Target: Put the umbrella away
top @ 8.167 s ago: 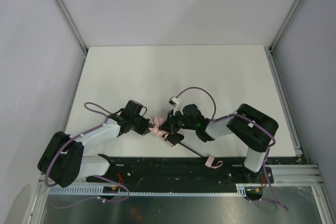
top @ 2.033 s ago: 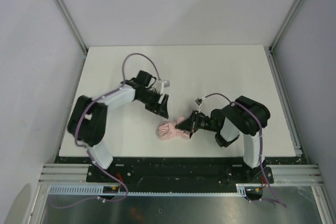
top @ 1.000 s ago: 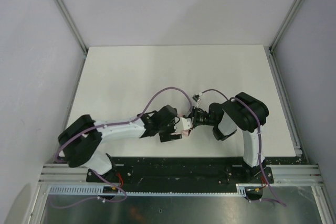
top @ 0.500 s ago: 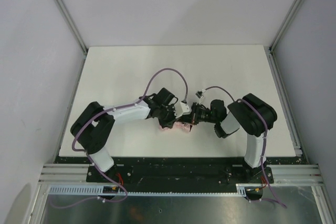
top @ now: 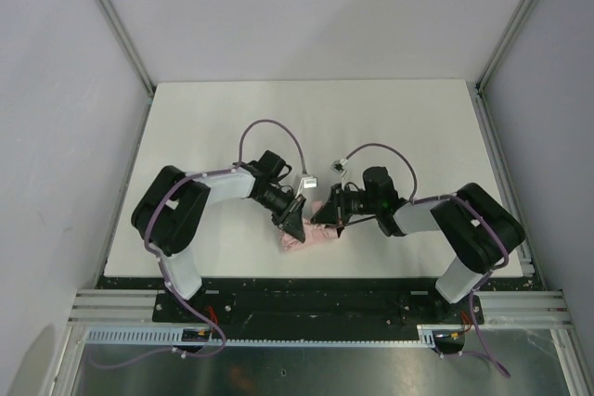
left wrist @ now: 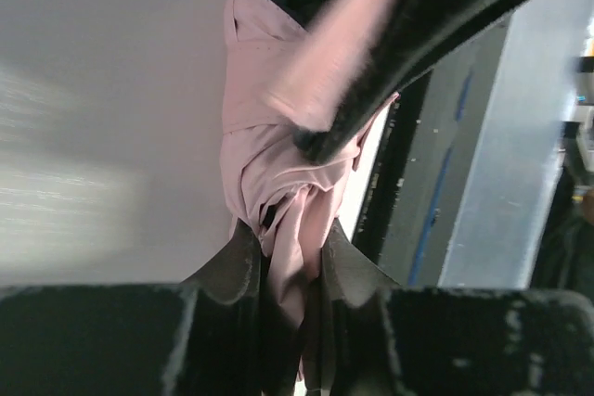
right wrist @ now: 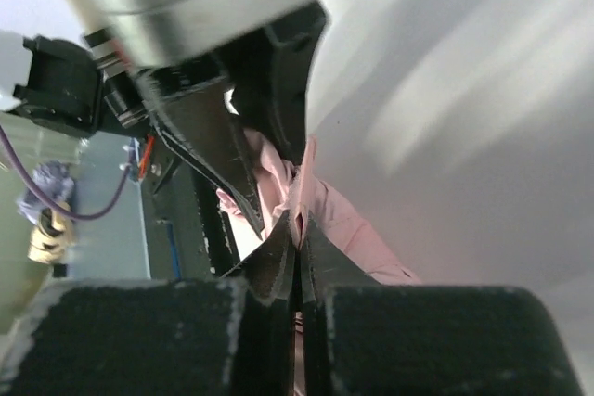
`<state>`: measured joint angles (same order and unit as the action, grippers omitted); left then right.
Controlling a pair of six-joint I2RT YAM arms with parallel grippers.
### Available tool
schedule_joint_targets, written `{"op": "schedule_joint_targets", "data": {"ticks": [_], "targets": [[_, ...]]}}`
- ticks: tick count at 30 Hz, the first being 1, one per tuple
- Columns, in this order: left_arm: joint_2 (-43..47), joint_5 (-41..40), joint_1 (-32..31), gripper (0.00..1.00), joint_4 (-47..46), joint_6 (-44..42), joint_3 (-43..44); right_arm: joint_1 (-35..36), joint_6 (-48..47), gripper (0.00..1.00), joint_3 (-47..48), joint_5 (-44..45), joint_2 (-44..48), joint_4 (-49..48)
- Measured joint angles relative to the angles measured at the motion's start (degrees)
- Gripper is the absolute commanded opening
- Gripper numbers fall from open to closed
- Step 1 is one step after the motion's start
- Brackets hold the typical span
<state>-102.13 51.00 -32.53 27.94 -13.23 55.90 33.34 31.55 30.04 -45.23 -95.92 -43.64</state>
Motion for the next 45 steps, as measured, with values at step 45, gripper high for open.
{"op": "schedule_joint_targets", "data": {"ticks": [45], "targets": [[-7.1,11.5,10.1,0.0,-2.0,12.4,-2.4,4.4,-9.9,0.13,6.9,-1.5,-3.9,12.2]]}}
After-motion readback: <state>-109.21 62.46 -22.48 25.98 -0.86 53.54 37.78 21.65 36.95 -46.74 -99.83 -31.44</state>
